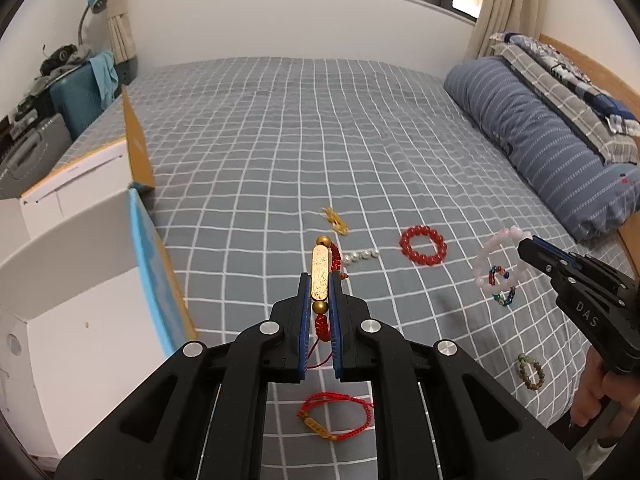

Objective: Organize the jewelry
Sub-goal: 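Carry both bracelets over the white box and lower them inside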

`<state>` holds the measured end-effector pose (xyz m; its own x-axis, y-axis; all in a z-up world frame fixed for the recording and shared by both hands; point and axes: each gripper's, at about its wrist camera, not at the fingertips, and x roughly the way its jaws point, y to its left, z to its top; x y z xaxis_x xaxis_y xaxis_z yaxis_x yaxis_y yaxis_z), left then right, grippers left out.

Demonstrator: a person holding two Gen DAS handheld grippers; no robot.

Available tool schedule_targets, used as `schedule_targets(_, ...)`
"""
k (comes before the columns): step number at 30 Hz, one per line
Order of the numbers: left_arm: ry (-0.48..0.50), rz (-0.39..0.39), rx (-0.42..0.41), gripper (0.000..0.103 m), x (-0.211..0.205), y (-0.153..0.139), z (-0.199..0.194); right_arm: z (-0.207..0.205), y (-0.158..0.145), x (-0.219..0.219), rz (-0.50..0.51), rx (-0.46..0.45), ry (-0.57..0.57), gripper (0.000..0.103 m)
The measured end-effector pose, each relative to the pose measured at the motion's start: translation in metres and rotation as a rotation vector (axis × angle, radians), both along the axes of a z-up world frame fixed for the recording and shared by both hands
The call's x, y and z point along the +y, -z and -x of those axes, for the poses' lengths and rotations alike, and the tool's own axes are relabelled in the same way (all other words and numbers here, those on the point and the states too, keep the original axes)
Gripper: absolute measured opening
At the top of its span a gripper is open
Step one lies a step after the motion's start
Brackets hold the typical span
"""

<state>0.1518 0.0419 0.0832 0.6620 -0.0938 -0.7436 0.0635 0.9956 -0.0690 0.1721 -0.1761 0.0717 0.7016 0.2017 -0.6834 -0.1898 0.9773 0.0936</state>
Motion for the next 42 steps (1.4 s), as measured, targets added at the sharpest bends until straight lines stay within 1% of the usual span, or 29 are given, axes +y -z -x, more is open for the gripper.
schedule_targets(10,-0.072,-0.015,-0.024,0.008,0.041,-0.022,0.006,-0.011,-0.029,0.039,-0.024,-0.021,-0.073,0.01)
schedule_targets(15,-0.132,-0.022,-0.041,0.008,0.071,-0.033,0.016,-0.013,-0.042,0.067,-0.021,-0.04,-0.114,0.01)
schedule_targets(20,-0.199,-0.022,-0.056,0.008,0.104,-0.042,0.028,-0.014,-0.052,0.107,-0.022,-0.057,-0.18,0.01)
schedule_targets(25,-0.262,-0.025,-0.054,0.008,0.135,-0.043,0.042,-0.014,-0.058,0.148,-0.035,-0.066,-0.246,0.01)
schedule_targets(35,-0.388,-0.04,-0.036,0.008,0.196,-0.039,0.073,0.0,-0.069,0.234,-0.052,-0.08,-0.389,0.01)
schedule_targets(38,-0.416,-0.04,-0.028,0.008,0.212,-0.035,0.081,0.004,-0.068,0.258,-0.053,-0.075,-0.427,0.01)
schedule_targets(42,-0.448,-0.037,-0.013,0.008,0.229,-0.026,0.089,0.01,-0.058,0.288,-0.048,-0.052,-0.477,0.01)
